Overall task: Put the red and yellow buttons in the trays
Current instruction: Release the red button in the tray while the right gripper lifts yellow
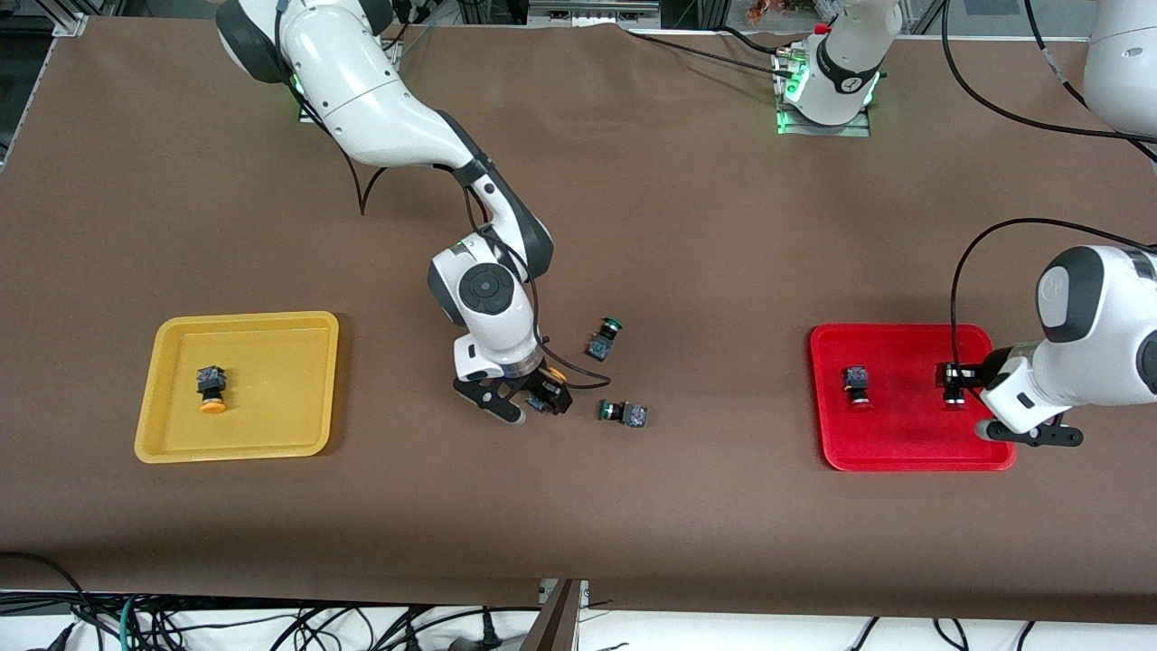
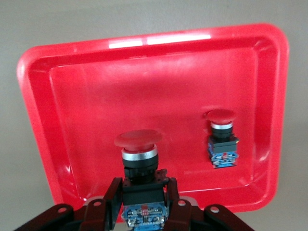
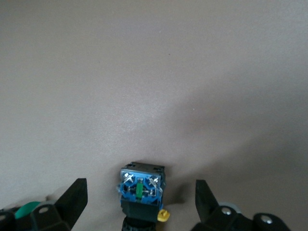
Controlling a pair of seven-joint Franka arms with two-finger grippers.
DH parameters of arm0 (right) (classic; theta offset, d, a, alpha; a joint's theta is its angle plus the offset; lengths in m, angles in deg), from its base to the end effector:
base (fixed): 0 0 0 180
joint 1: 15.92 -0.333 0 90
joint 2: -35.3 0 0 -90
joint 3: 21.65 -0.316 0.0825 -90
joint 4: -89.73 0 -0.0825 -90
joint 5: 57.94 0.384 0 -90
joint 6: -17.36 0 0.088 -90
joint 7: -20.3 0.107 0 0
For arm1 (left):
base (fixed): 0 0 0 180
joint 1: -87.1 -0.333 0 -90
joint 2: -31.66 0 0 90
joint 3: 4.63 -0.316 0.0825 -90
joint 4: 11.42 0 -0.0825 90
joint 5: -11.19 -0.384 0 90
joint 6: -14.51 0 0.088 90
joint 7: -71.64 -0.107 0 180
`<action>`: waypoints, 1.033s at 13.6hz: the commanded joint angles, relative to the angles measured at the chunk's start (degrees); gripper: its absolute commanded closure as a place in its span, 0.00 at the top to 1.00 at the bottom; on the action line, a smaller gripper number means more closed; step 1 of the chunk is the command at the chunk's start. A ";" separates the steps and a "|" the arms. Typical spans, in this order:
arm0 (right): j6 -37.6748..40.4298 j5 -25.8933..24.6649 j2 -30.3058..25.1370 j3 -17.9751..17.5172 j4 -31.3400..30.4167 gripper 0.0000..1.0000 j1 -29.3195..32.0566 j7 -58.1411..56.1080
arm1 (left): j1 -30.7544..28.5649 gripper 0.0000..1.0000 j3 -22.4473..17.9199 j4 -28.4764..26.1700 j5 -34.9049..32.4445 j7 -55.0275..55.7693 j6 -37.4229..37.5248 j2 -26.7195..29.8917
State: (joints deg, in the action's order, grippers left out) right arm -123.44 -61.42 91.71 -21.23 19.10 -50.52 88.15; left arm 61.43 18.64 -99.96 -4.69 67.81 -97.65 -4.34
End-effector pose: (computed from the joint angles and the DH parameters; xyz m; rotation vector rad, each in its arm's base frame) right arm 0.6410 0.4374 0.1907 -2.8648 0.7947 -0.2831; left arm 0.6766 0.0860 0.2930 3.1268 -0.1566 -0.2496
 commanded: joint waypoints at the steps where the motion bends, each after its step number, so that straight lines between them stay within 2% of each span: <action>1: -0.35 -1.09 1.60 0.54 1.90 0.79 -0.90 1.67 | -3.40 0.00 0.37 -9.87 -1.78 -6.00 -9.97 2.86; 3: -0.35 -1.09 1.69 0.54 1.90 0.44 -0.90 1.40 | -4.37 0.00 0.19 -13.84 -4.14 -7.76 -15.79 2.60; 6: -0.44 -1.09 1.60 0.54 1.90 0.01 -0.73 0.26 | -5.08 0.00 0.19 -14.82 -4.42 -6.72 -17.75 1.72; 9: 0.44 -1.00 0.55 0.63 1.90 0.00 0.06 -3.16 | -4.30 0.00 0.10 -14.47 -4.51 0.99 -18.10 0.58; 10: 1.92 -1.00 -0.41 0.54 1.99 0.00 0.67 -3.86 | -4.29 0.08 0.10 -14.30 -4.59 2.24 -18.27 0.14; 11: 4.37 -0.82 -1.38 0.63 1.99 0.00 1.46 -6.31 | -4.29 0.46 0.10 -14.30 -4.68 2.25 -18.80 0.13; 12: 7.01 -0.21 -2.78 0.54 1.99 0.00 2.60 -9.90 | -4.29 0.99 0.10 -14.04 -4.68 1.81 -18.89 0.05; 14: 12.89 0.06 -5.86 -0.25 1.99 0.00 6.37 -17.54 | -4.47 1.00 0.19 -13.77 -4.60 2.16 -18.80 0.48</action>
State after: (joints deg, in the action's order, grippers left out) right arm -116.08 -61.61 89.72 -20.13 21.64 -47.83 77.31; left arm 57.15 18.62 -113.79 -8.15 68.60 -116.06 -4.36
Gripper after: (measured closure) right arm 0.581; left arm 0.489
